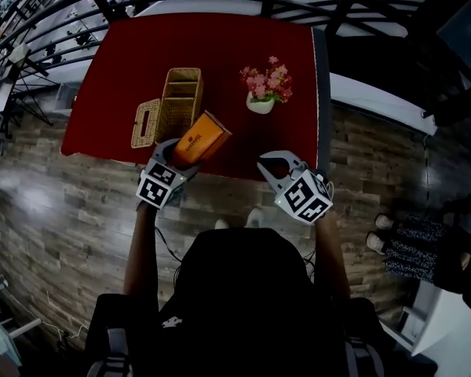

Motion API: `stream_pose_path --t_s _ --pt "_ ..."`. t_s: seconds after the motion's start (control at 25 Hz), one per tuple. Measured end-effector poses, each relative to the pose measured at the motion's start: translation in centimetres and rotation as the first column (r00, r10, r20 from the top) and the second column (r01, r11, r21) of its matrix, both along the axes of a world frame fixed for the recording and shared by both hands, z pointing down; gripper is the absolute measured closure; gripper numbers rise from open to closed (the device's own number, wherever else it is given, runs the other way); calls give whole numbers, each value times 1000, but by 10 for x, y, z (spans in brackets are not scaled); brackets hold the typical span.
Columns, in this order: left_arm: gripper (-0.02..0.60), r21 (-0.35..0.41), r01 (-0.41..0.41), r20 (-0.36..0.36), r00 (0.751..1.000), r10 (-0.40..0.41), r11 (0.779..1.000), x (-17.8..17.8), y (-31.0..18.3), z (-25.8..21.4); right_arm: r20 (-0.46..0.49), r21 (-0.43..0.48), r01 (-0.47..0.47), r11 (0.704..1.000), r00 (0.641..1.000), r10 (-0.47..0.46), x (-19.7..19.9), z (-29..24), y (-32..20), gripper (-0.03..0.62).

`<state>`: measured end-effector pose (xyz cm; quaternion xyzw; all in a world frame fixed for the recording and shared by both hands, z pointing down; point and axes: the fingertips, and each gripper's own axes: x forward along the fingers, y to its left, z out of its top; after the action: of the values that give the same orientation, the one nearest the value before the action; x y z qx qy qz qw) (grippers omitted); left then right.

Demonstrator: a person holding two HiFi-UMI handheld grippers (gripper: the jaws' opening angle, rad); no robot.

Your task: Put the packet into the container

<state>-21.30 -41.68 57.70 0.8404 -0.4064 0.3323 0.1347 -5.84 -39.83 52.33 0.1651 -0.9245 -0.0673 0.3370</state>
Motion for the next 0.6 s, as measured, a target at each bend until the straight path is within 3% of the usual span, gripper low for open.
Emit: stream_pose_path --t_s 0.08,0.24,0.4,0.6 --pt "242 4 140 -1 990 -140 990 -22 -12 4 -9 -23 6 1000 1000 -6 -4 7 7 571" --pt "242 31 370 40 928 -371 928 -66 -36 6 23 -30 -12 999 1000 12 -14 9 13 572" --pt "241 -17 485 42 874 -484 874 -86 -52 14 80 -41 -46 998 996 49 -20 5 13 572" --pt "238 -146 574 53 818 -573 806 -104 -72 51 63 -37 -45 998 997 48 -22 7 14 572"
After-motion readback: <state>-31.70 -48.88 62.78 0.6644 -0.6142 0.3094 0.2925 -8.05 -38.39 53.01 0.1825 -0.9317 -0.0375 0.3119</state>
